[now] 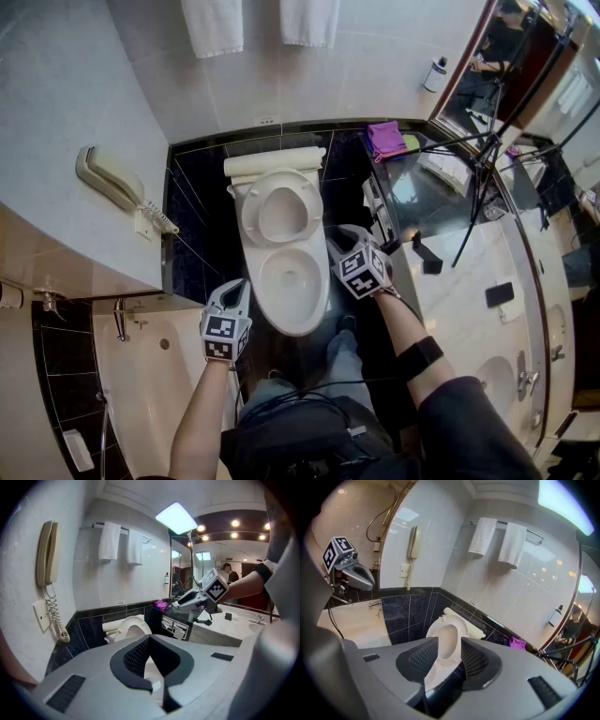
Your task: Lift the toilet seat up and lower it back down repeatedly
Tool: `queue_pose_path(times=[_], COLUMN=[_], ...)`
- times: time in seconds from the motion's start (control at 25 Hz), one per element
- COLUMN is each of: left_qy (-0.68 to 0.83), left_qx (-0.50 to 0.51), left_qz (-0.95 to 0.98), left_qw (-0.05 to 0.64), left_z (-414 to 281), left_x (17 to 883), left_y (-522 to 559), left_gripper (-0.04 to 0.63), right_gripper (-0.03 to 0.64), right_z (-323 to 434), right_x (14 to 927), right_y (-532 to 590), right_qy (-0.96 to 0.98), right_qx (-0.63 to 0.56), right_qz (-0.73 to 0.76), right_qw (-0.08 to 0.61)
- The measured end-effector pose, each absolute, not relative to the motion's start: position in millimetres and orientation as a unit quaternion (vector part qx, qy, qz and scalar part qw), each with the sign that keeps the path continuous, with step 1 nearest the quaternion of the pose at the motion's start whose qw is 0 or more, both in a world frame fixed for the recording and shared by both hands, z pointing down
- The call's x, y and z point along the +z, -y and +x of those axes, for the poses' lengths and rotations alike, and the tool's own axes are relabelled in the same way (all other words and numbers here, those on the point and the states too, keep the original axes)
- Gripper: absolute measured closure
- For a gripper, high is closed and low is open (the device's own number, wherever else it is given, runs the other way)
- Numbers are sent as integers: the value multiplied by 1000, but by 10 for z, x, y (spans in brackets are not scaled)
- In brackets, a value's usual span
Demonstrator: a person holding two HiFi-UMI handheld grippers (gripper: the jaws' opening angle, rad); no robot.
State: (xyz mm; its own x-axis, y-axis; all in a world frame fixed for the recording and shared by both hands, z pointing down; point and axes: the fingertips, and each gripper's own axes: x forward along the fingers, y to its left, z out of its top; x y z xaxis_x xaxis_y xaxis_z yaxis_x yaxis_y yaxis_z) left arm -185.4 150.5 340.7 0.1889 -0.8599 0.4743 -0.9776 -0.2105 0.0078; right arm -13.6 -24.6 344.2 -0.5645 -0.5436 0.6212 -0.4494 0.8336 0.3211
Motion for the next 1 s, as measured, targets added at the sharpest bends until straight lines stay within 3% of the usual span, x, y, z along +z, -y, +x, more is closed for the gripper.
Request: queue_pose_path(times=[0.12, 0.36, 0.92, 1.0], left_qy=[621, 645, 677, 679], left_qx=[193, 192, 195, 198], left_qz=[743, 716, 677, 674], left_qw=[157, 185, 212, 215], left_z=[-1862, -1705, -1683, -1688], left_x=[3527, 3844, 4440, 4522], left_y=[-1260, -731, 230, 284], left_gripper=[595, 595, 595, 595], right_gripper=[404, 387, 390, 425], right_z=[-345, -717, -1420, -1474], right_x=[3598, 3982, 5021, 5146], right_y=[722, 1663, 2756, 2828], right_qy=[881, 880, 882, 882], right_qx=[-95, -135, -155, -160], right_qz=[266, 230, 175, 170], right_qw=[379, 393, 410, 410])
